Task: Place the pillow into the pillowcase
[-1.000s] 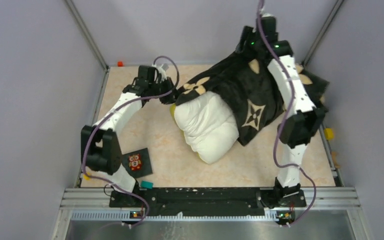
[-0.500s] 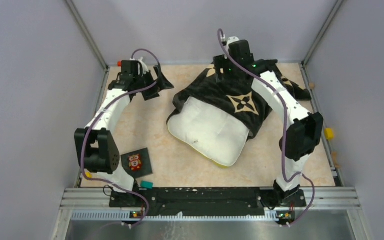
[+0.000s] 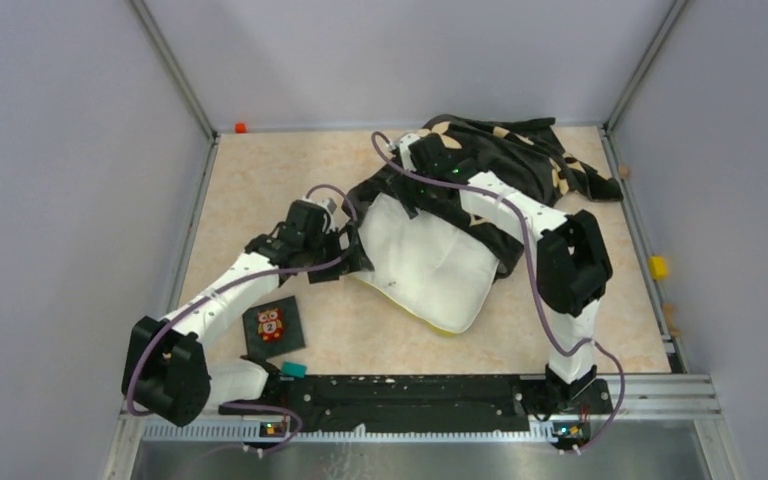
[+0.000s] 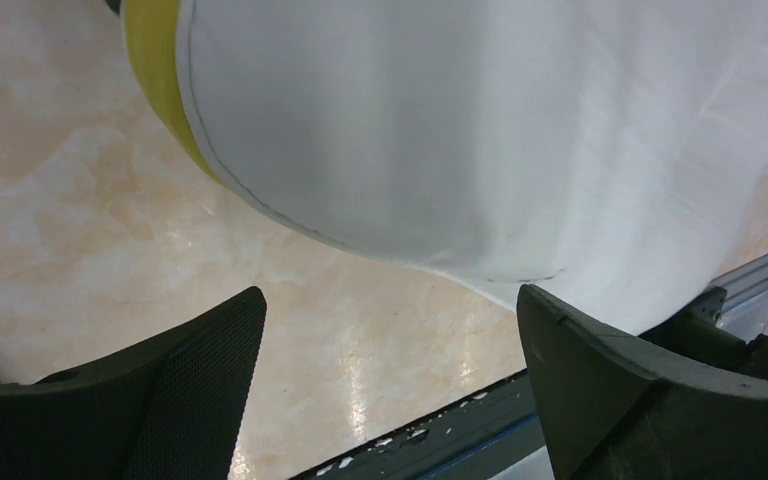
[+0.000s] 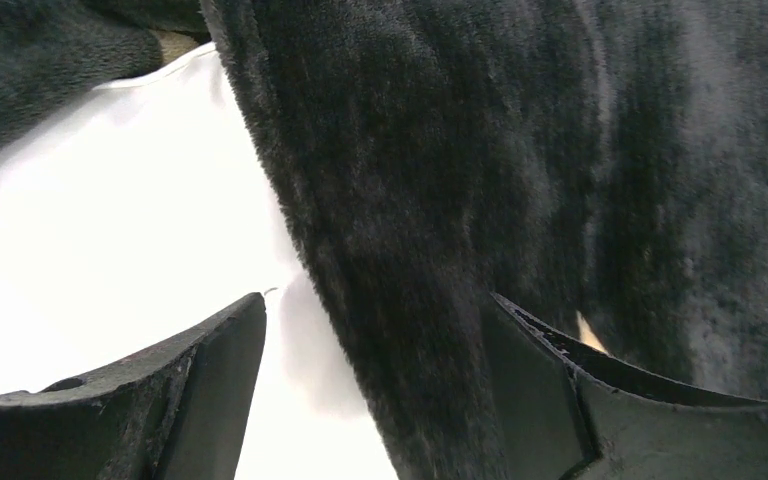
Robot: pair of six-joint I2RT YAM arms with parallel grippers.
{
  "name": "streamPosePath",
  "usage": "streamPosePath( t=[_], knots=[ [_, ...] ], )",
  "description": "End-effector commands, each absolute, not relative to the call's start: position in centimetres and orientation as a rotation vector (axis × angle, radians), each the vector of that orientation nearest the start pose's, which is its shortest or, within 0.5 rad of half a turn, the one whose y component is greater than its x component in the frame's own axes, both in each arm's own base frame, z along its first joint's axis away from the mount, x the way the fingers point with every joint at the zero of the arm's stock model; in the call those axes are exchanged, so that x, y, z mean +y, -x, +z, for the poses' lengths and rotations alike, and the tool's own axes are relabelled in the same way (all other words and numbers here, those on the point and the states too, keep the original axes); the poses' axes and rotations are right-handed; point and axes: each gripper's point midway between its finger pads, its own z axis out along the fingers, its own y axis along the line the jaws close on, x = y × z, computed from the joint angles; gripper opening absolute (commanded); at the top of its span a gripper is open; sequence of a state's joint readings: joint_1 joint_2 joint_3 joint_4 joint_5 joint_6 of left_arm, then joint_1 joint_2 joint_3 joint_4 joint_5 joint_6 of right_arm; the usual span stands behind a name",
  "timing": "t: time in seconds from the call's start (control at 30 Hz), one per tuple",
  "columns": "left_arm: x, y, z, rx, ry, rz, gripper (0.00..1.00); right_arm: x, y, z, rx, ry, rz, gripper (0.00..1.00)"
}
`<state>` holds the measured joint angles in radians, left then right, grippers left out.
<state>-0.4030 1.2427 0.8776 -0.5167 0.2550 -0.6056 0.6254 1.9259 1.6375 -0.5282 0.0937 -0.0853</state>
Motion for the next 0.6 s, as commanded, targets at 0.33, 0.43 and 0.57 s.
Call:
streamPosePath(
  t=[0.33, 0.43, 0.57],
  knots=[
    [-25.2, -33.2, 13.1, 2.238, 0.259, -1.066, 0.35, 30.5, -46.0, 18.6, 2.144, 0.532, -0.029, 0.03],
    [-26.3, -33.9, 16.4, 2.168, 0.197, -1.112, 0.01, 32.5, -44.5, 21.9, 2.129, 0.513, 0.059, 0.0],
    [-27.4, -34.3, 22.8, 2.026, 0.113, -1.155, 0.0, 37.0, -40.2, 25.4, 2.137, 0.542, 0.317, 0.0]
  ],
)
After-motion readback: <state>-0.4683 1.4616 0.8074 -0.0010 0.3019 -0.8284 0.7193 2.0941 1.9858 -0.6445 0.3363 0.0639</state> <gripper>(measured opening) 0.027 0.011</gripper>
